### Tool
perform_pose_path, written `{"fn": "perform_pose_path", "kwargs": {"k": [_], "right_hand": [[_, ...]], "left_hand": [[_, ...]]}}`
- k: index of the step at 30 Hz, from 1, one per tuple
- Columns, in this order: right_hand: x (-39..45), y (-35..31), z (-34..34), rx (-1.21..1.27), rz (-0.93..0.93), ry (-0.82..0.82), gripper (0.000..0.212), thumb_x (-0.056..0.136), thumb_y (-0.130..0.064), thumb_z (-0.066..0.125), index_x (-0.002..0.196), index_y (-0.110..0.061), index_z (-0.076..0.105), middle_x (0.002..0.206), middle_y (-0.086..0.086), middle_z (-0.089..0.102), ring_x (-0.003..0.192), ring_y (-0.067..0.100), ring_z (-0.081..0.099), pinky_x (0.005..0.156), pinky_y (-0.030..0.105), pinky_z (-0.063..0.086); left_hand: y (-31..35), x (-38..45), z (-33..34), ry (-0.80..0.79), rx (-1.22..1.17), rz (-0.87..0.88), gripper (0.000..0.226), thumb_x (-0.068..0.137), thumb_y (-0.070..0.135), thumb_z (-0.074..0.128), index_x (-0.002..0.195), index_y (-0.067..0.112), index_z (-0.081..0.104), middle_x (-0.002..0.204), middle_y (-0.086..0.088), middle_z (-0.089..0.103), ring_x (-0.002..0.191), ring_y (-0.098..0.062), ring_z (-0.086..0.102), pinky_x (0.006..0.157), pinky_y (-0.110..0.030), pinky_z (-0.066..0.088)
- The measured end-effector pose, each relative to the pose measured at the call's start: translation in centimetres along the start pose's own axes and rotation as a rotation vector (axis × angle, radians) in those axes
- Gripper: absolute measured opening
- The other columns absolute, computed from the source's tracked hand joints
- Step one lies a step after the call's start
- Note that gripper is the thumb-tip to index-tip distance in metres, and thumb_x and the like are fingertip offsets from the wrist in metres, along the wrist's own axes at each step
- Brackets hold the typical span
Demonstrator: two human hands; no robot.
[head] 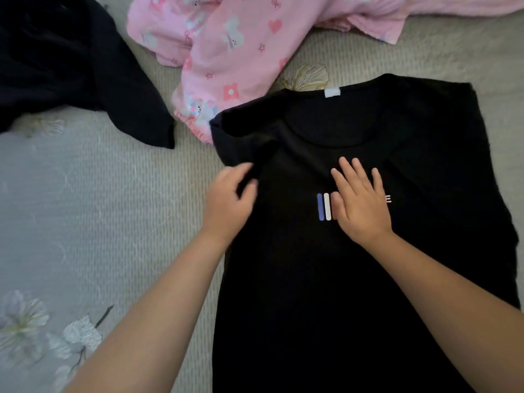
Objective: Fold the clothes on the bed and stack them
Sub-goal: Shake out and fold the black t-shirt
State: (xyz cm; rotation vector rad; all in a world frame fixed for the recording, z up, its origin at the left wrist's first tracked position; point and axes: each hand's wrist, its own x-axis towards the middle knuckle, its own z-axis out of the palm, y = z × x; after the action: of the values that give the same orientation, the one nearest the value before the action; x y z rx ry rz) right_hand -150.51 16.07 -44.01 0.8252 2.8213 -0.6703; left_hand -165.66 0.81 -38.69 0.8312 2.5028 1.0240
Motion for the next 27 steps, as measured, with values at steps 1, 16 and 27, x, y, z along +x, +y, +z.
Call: {"fn": "perform_pose_path", "kwargs": {"k": [1,16,27], "right_hand": [[0.1,0.3,-0.4,0.101,-0.004,0.011,0.056,0.09,-0.029,0.021,0.139,-0.006,0.034,0.151,0.007,0.024,0.14,0.013,0.007,0.111,0.029,-0.009],[2.5,-2.0,-2.6,0.012,0.072,0.073,0.033,0.093,-0.027,0.046,0.11,-0.004,0.063,0.123,0.012,0.057,0.119,0.029,0.045,0.096,0.041,0.033],[15.3,-13.1,-2.3,0.165,0.035,-0.093,0.036,0.087,-0.041,0.054,0.066,-0.013,0.052,0.067,0.003,0.053,0.068,0.016,0.05,0.056,0.023,0.029]], "left_hand": [[0.6,0.2,0.8,-0.14,0.012,-0.039,0.038,0.083,0.015,0.064,0.12,0.005,0.057,0.099,0.002,0.052,0.081,-0.009,0.053,0.08,-0.015,0.041],[-3.9,-7.9,1.5,-0.114,0.331,-0.158,0.045,0.075,0.014,0.073,0.117,0.005,0.06,0.117,-0.019,0.051,0.111,-0.033,0.047,0.094,-0.031,0.034],[-5.7,-7.5,1.3,0.051,0.13,-0.045,0.022,0.07,-0.008,0.068,0.092,-0.006,0.066,0.077,-0.018,0.063,0.068,-0.03,0.062,0.065,-0.027,0.043]]}}
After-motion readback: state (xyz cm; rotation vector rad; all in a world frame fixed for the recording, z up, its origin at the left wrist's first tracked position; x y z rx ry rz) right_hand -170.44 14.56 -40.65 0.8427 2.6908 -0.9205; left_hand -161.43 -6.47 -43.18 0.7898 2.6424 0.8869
